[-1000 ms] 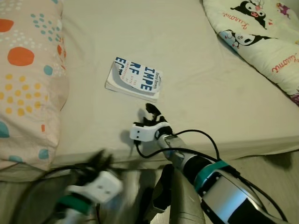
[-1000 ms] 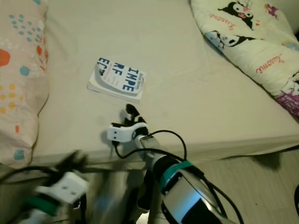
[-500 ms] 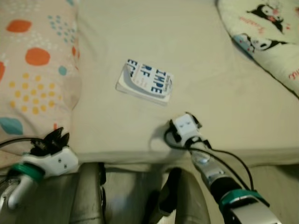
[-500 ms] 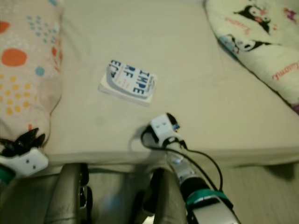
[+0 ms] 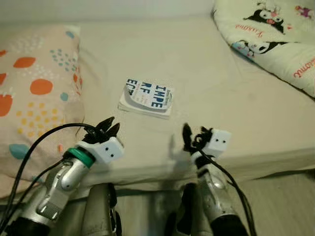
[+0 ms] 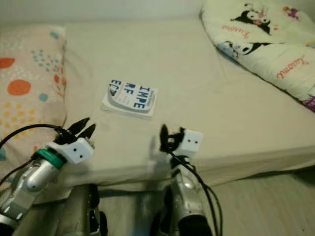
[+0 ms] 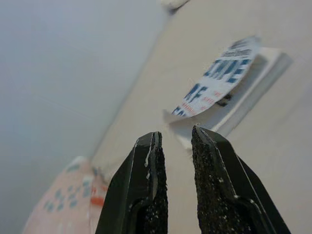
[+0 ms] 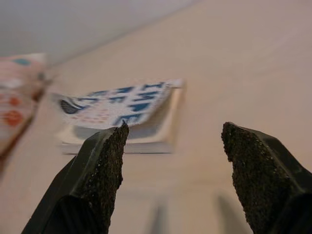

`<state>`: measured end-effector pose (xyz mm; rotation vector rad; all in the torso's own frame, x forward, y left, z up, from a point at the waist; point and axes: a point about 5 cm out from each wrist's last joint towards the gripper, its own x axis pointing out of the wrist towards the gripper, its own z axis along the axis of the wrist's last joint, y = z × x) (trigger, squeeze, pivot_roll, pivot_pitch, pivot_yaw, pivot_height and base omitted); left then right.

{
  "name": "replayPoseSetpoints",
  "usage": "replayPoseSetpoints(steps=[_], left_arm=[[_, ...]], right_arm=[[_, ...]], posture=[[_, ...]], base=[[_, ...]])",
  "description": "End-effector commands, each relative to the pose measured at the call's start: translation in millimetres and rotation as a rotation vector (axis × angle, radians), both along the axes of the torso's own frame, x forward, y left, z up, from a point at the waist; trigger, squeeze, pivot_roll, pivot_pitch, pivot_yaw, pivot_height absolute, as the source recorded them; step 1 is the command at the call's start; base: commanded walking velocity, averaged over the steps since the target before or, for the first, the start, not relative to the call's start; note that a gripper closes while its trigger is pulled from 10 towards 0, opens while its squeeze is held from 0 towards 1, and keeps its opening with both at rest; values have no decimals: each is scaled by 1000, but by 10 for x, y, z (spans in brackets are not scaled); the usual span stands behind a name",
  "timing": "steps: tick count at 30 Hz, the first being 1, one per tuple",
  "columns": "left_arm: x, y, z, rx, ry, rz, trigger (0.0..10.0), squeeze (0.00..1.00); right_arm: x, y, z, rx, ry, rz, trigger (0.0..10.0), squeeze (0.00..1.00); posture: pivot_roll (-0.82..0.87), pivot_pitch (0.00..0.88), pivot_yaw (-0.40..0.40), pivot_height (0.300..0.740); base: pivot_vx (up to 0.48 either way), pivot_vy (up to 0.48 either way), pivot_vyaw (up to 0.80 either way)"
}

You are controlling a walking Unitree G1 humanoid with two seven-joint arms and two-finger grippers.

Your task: Clean up the room

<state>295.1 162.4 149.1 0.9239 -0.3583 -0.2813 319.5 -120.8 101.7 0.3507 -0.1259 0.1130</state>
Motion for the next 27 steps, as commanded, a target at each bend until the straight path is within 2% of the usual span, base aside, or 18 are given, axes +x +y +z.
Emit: replayPoseSetpoints(steps=[1, 3, 4, 5, 6, 7, 8, 9, 13, 15, 27], left_arm=[[-12, 80, -108, -41, 50, 49, 10000, 0], [-33, 146, -168, -235, 124, 141, 10000, 0], [-81, 190, -241, -390, 195, 201, 10000, 0], [-81, 190, -241, -390, 195, 201, 10000, 0], [-101, 197, -266, -437, 217, 216, 10000, 0], [-142, 220, -315, -546, 264, 254, 10000, 0], [-157, 225, -328, -587, 275, 269, 10000, 0], [-157, 225, -328, -587, 275, 269, 10000, 0], [-181, 228, -343, -688, 292, 299, 10000, 0], [-174, 234, -339, -686, 286, 312, 10000, 0], [-127, 284, -312, -695, 306, 360, 10000, 0]], right_arm=[[-47, 9, -72, 30, 34, 15, 10000, 0], [-48, 9, -84, 55, 52, 31, 10000, 0], [-31, 10, -84, 51, 61, 50, 10000, 0], [-31, 10, -84, 51, 61, 50, 10000, 0], [-20, 9, -83, 40, 63, 57, 10000, 0], [-4, 20, -79, 25, 75, 85, 10000, 0], [5, 18, -72, 31, 76, 89, 10000, 0], [5, 18, -72, 31, 76, 89, 10000, 0], [21, 4, -43, 44, 82, 98, 10000, 0], [40, 23, -51, -25, 94, 106, 10000, 0], [46, 48, -50, -6, 99, 128, 10000, 0]], posture=[[109, 17, 35, 574], [136, 20, 9, 574], [142, 20, 1, 574], [142, 20, 1, 574], [146, 19, -4, 574], [151, 19, -8, 574], [160, 17, -16, 574], [160, 17, -16, 574], [165, 17, -20, 574], [173, 15, -29, 584], [172, 15, -25, 634]], base=[[0, 0, 0], [0, 0, 0], [0, 0, 0], [0, 0, 0], [0, 0, 0], [0, 0, 0], [0, 0, 0], [0, 0, 0], [0, 0, 0], [0, 0, 0], [0, 0, 0]])
